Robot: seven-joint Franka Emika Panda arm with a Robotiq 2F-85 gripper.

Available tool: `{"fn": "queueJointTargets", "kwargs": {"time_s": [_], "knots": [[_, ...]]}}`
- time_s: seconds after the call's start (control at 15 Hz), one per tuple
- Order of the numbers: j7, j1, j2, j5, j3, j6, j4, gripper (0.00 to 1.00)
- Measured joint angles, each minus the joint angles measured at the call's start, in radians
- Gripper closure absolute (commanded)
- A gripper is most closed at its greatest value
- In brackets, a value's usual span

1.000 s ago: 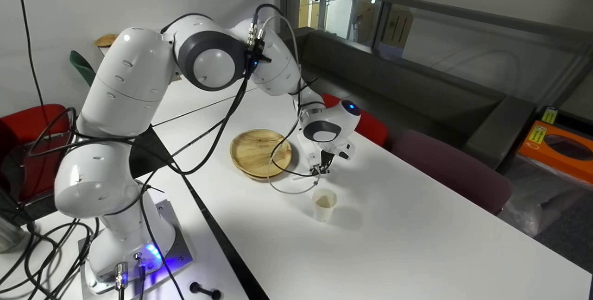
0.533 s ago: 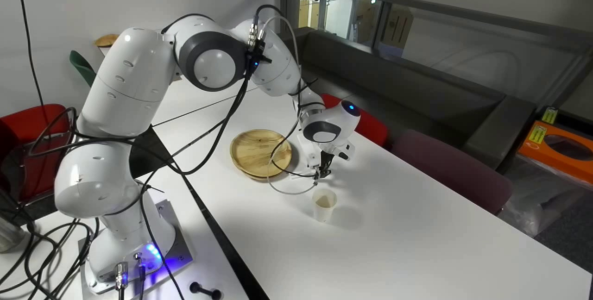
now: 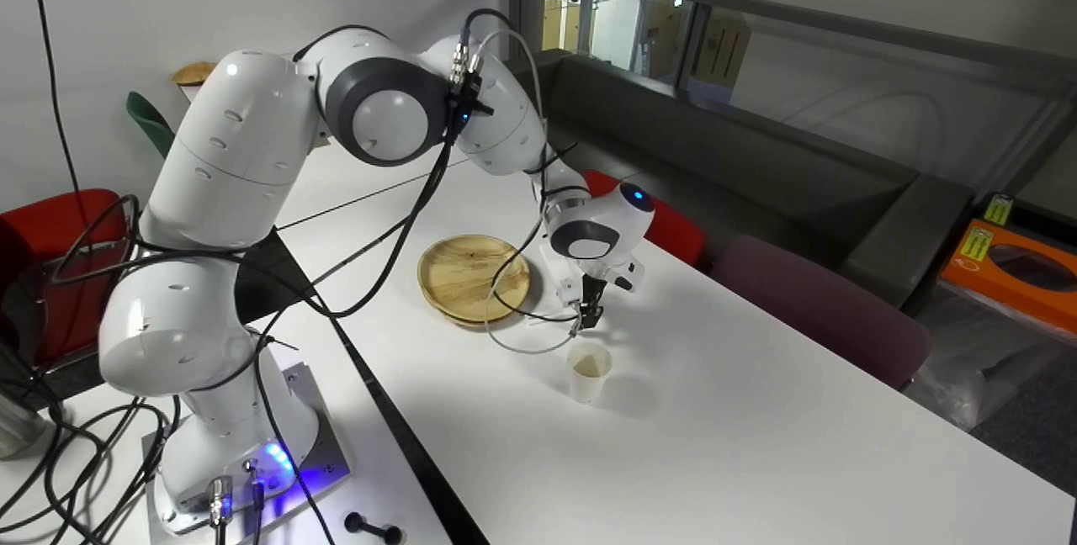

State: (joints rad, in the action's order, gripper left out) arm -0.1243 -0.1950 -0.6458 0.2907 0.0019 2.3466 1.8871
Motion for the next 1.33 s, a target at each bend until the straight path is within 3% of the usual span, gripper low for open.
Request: {"fn": "queueJointTargets", "kwargs": {"time_s": [0.2,0.27,0.53,0.67,0.73,0.8,1.13,1.2,1.33], "knots": [[0.000,0.000,-0.003,0.000,0.000,0.000,0.000,0.05],[0.000,0.000,-0.004,0.000,0.000,0.000,0.000,0.14],[0.000,0.000,-0.009,0.000,0.000,0.000,0.000,0.15],[0.000,0.000,-0.014,0.000,0.000,0.000,0.000,0.26],[0.000,0.000,-0.017,0.000,0.000,0.000,-0.001,0.36],[0.000,0.000,-0.017,0.000,0.000,0.000,-0.002,0.52],[0.000,0.000,-0.017,0.000,0.000,0.000,-0.003,0.91],[0.000,0.000,-0.017,0.000,0.000,0.000,-0.004,0.98],[0.000,0.000,-0.017,0.000,0.000,0.000,-0.004,1.00]]}}
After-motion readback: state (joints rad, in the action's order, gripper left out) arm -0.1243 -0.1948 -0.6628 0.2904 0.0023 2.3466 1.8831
